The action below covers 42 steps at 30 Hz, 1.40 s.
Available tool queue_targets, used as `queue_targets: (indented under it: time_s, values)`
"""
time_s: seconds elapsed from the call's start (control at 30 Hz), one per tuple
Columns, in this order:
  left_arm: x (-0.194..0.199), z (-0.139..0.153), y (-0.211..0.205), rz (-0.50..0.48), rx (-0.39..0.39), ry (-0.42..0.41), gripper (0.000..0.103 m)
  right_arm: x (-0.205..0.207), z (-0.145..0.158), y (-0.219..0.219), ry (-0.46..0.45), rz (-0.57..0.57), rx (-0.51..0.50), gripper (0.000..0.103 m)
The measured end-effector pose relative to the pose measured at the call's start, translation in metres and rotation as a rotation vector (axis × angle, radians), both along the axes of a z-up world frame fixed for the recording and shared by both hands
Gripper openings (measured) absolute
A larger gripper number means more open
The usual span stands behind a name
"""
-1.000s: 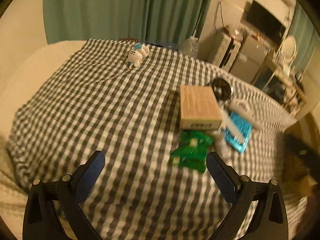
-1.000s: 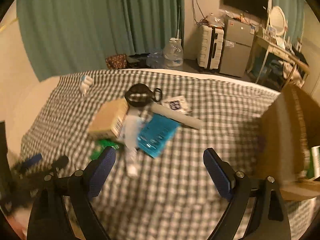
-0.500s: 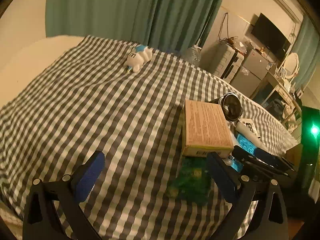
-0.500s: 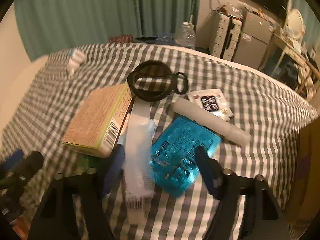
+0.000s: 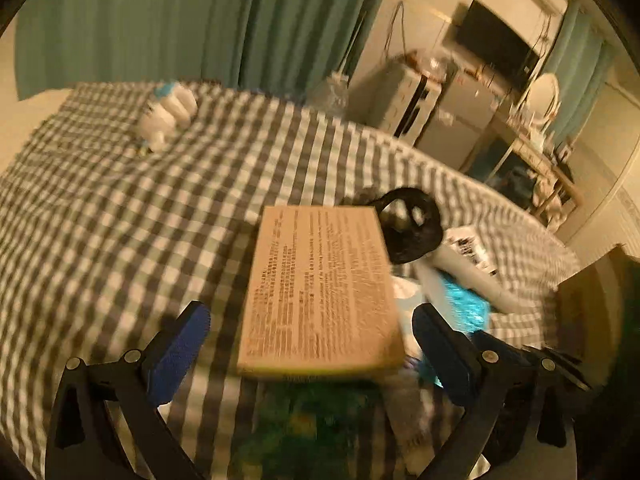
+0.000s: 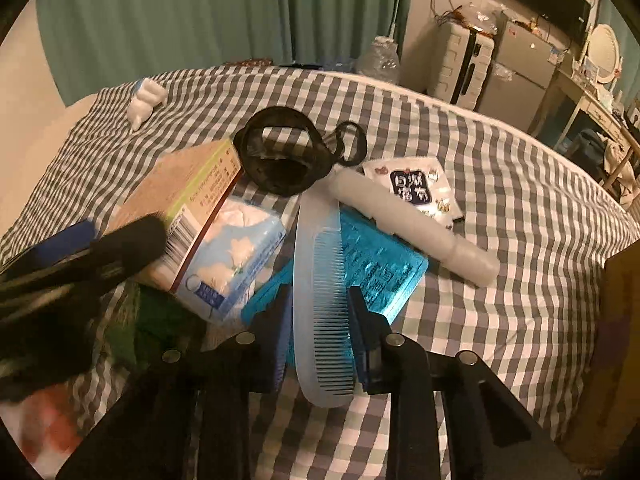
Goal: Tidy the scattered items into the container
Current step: 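Grasp the tan paper box with the left tool while the right tool grasps the clear comb, then carry the tan box and comb into the cardboard box and release both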
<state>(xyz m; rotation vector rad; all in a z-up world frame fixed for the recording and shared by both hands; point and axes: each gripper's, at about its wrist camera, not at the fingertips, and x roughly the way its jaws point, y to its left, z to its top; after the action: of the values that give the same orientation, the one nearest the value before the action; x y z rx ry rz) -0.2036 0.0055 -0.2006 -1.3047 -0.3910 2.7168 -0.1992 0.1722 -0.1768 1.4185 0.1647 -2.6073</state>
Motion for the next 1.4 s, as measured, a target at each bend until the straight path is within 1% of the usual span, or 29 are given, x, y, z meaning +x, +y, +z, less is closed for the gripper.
queue_targets:
  time_s: [0.03, 0.1, 0.17, 0.23, 0.33, 0.4, 0.5, 0.57, 0.67, 0.8, 0.9, 0.97, 1.03, 1.1, 1.2, 1.3, 1.4]
  values:
    - [-0.003, -0.005, -0.002, -0.002, 0.017, -0.008, 0.102, 0.001, 0.0, 0.0, 0.001, 0.0, 0.001, 0.026]
    - [-0.003, -0.016, -0.008, 0.007, 0.046, -0.026, 0.076, 0.002, 0.0, -0.001, 0.001, 0.001, 0.009, 0.026]
    - [0.006, -0.015, -0.014, 0.038, 0.021, 0.006, 0.076, 0.002, -0.001, -0.001, 0.0, -0.006, 0.008, 0.026]
    - [0.011, -0.013, -0.018, 0.044, 0.001, 0.013, 0.075, 0.001, -0.001, 0.0, -0.005, -0.013, 0.0, 0.026]
    - [0.032, 0.005, -0.026, 0.069, 0.003, 0.056, 0.075, 0.005, 0.002, -0.001, -0.017, -0.016, -0.001, 0.026]
    - [0.047, 0.02, -0.029, 0.081, 0.007, 0.077, 0.075, 0.009, 0.006, -0.003, -0.023, -0.006, 0.016, 0.026]
    - [0.07, 0.042, -0.036, 0.074, 0.016, 0.104, 0.075, 0.019, 0.014, -0.002, -0.068, 0.016, 0.025, 0.026]
    - [0.087, 0.054, -0.041, 0.065, 0.008, 0.088, 0.076, 0.029, 0.023, 0.002, -0.094, 0.015, 0.023, 0.026]
    - [0.108, 0.064, -0.045, 0.052, -0.003, 0.062, 0.076, 0.046, 0.04, 0.006, -0.113, 0.015, 0.021, 0.026]
    - [0.14, 0.081, -0.041, 0.035, -0.033, 0.044, 0.075, 0.072, 0.065, 0.013, -0.138, 0.004, 0.01, 0.025]
    - [0.158, 0.096, -0.034, 0.036, -0.033, 0.045, 0.076, 0.092, 0.086, 0.026, -0.155, -0.022, -0.014, 0.022]
    - [0.166, 0.105, -0.031, 0.035, -0.023, 0.045, 0.076, 0.105, 0.096, 0.039, -0.177, -0.041, -0.057, 0.003]
    - [0.177, 0.115, -0.027, 0.033, -0.028, 0.05, 0.076, 0.118, 0.102, 0.053, -0.202, -0.069, -0.088, 0.003]
    - [0.187, 0.121, -0.022, 0.028, -0.032, 0.053, 0.076, 0.127, 0.105, 0.065, -0.208, -0.094, -0.106, 0.003]
    - [0.201, 0.128, -0.016, 0.024, -0.05, 0.063, 0.076, 0.135, 0.102, 0.083, -0.247, -0.133, -0.147, 0.003]
    - [0.209, 0.135, -0.013, 0.018, -0.057, 0.066, 0.076, 0.144, 0.109, 0.089, -0.229, -0.158, -0.178, 0.003]
    - [0.213, 0.147, -0.002, -0.002, -0.086, 0.071, 0.076, 0.154, 0.137, 0.09, -0.164, -0.138, -0.181, 0.003]
